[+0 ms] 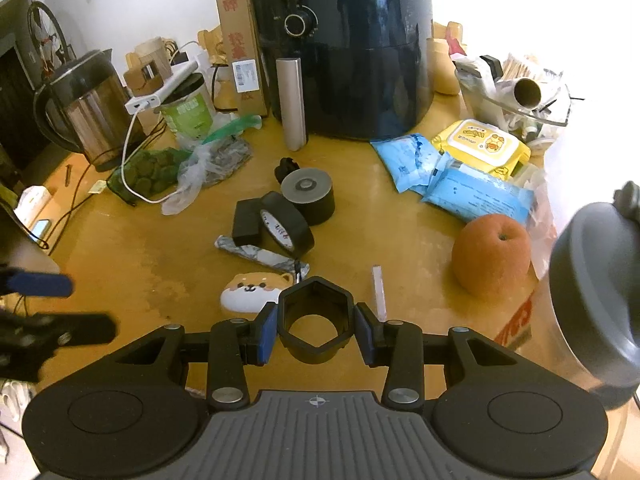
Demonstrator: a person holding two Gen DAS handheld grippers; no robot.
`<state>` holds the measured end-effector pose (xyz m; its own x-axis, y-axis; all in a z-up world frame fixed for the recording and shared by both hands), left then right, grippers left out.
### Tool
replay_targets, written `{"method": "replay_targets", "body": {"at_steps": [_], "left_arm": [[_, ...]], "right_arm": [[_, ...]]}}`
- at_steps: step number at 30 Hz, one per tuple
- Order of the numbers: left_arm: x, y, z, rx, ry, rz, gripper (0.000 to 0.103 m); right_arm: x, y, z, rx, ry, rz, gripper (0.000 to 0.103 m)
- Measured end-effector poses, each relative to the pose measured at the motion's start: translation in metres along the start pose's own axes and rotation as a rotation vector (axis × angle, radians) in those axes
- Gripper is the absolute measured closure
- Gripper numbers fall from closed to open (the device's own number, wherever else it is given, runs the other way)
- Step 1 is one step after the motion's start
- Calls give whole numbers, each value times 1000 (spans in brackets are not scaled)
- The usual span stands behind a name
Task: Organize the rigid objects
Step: 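Grasp the shiba-dog face case with the left gripper while the right gripper holds the hexagonal cup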
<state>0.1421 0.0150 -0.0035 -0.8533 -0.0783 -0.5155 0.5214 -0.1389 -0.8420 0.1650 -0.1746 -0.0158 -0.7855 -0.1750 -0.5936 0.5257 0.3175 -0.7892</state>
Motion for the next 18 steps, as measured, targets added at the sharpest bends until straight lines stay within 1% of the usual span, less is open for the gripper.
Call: {"method": "replay_targets", "body": {"at_steps": [11,15,18], "left_arm": [[-10,37,20,28,96,-47,21],[-15,53,24,44,112,-70,21],[-22,67,25,48,106,-94,21]], "right_arm": [[13,-32,7,-13,66,35,59],[22,-44,11,-6,104,46,59],[28,-52,16,1,132,55,59]]}}
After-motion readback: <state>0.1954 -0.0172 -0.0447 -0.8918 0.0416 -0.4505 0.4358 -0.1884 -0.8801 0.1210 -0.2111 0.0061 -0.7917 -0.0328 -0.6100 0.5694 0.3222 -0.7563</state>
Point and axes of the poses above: each gripper's, at about its wrist camera, not at the fingertips, and y roughly the way its jaws point, z to its right, x to its underside, the point moved 2 cm from there along y, roughly the way its jaws point, and after that the axes turned 6 degrees about -y, right-handed, at the moved point
